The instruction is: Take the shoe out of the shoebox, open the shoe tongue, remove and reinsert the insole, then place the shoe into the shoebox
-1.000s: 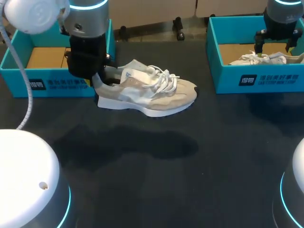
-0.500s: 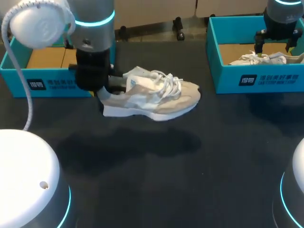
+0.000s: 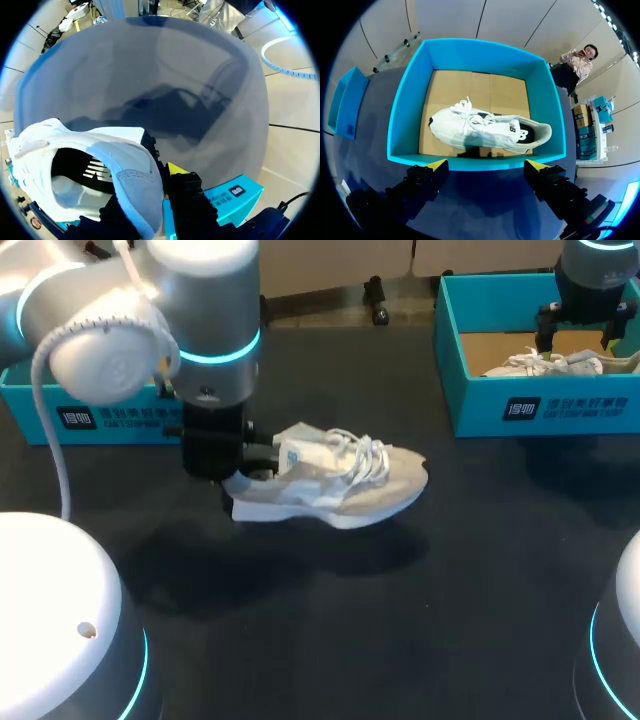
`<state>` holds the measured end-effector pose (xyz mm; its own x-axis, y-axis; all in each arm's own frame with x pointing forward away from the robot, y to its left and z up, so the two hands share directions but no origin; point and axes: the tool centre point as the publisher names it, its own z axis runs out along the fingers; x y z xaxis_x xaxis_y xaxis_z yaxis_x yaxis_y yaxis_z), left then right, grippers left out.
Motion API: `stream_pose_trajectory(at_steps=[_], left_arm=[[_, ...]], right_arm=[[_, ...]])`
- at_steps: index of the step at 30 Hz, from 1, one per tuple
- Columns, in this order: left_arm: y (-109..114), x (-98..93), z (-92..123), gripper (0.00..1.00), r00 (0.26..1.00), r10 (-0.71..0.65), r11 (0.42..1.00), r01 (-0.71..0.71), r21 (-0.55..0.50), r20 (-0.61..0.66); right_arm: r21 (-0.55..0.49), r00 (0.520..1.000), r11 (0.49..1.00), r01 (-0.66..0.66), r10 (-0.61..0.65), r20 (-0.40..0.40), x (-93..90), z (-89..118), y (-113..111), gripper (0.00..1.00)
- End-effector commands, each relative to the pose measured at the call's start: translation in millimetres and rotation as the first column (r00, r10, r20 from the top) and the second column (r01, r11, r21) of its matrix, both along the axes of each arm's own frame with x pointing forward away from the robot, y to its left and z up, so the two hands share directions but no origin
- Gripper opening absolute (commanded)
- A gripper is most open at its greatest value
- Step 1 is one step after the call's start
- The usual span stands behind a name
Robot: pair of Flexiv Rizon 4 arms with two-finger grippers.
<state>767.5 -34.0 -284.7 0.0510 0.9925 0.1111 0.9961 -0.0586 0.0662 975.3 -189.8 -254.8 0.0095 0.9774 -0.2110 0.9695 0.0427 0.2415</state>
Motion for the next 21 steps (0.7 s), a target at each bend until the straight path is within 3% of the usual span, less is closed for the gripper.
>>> stream_pose_trajectory(at_steps=[1,21], left_arm=[[-8,-0.5,-19,0.00,1.000,0.001,1.000,-0.001,0.018,0.001],[-13,-17.8,-69,0.00,1.000,0.003,0.997,-0.002,0.076,-0.016]], right_arm=[[0.000,1.000,1.000,0.000,0.000,0.002,-0.7,0,0,1.00],[0.000,1.000,1.000,0.000,0.000,0.002,-0.7,0,0,1.00]])
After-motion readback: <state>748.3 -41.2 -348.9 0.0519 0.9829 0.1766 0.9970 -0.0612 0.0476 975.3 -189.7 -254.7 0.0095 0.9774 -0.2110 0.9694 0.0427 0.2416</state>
